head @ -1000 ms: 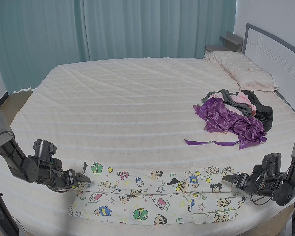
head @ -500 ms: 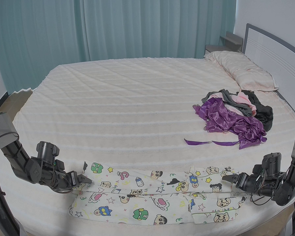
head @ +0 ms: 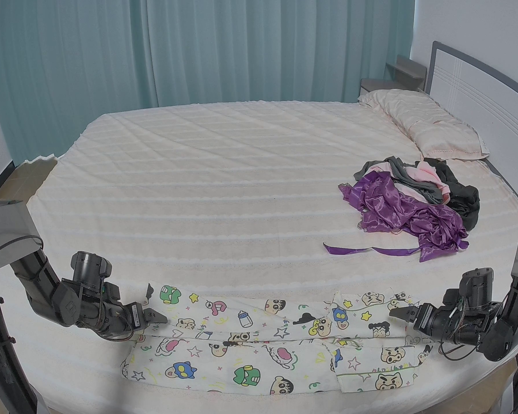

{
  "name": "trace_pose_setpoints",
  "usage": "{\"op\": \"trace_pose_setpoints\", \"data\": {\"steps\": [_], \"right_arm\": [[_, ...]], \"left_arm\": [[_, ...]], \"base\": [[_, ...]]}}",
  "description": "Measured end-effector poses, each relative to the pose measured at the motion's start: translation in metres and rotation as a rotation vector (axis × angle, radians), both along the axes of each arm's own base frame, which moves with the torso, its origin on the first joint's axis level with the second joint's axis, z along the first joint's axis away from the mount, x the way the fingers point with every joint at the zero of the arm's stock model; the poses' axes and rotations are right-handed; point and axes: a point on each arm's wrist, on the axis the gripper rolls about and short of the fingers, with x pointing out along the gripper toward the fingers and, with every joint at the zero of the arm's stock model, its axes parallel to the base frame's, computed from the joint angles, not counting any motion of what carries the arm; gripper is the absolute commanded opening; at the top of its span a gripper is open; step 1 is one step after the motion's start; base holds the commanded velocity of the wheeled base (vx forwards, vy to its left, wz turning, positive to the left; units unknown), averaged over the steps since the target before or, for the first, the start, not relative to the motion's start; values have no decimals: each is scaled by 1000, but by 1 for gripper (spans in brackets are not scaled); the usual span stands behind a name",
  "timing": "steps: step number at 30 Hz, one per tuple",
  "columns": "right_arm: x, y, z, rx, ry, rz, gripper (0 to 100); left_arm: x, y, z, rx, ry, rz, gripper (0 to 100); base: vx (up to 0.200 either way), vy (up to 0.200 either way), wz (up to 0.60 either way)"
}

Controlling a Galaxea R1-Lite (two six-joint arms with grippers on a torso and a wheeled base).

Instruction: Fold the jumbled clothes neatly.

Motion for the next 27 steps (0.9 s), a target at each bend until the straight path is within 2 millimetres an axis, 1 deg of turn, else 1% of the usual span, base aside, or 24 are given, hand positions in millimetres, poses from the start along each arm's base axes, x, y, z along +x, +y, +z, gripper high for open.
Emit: {"op": "trace_pose_setpoints", "data": {"steps": [1, 2, 9, 16, 23, 27], "right_arm": [[0, 0, 0, 0, 0, 0, 100], [0, 0, 0, 0, 0, 0, 100], [0, 0, 0, 0, 0, 0, 100], [0, 0, 0, 0, 1, 0, 100], [0, -1, 2, 0, -8, -2, 100], [0, -2, 6, 2, -26, -12, 100]], "left_arm": [[0, -1, 0, 0, 1, -3, 100], [-1, -3, 0, 0, 2, -8, 0], [-5, -8, -1, -1, 17, -25, 0], [-9, -7, 2, -3, 14, -24, 0], [-15, -5, 12, -4, -12, -19, 0], [-18, 0, 21, -3, -41, -3, 0]], "base": [[0, 0, 0], [0, 0, 0], [0, 0, 0], [0, 0, 0], [0, 0, 0], [0, 0, 0]]}}
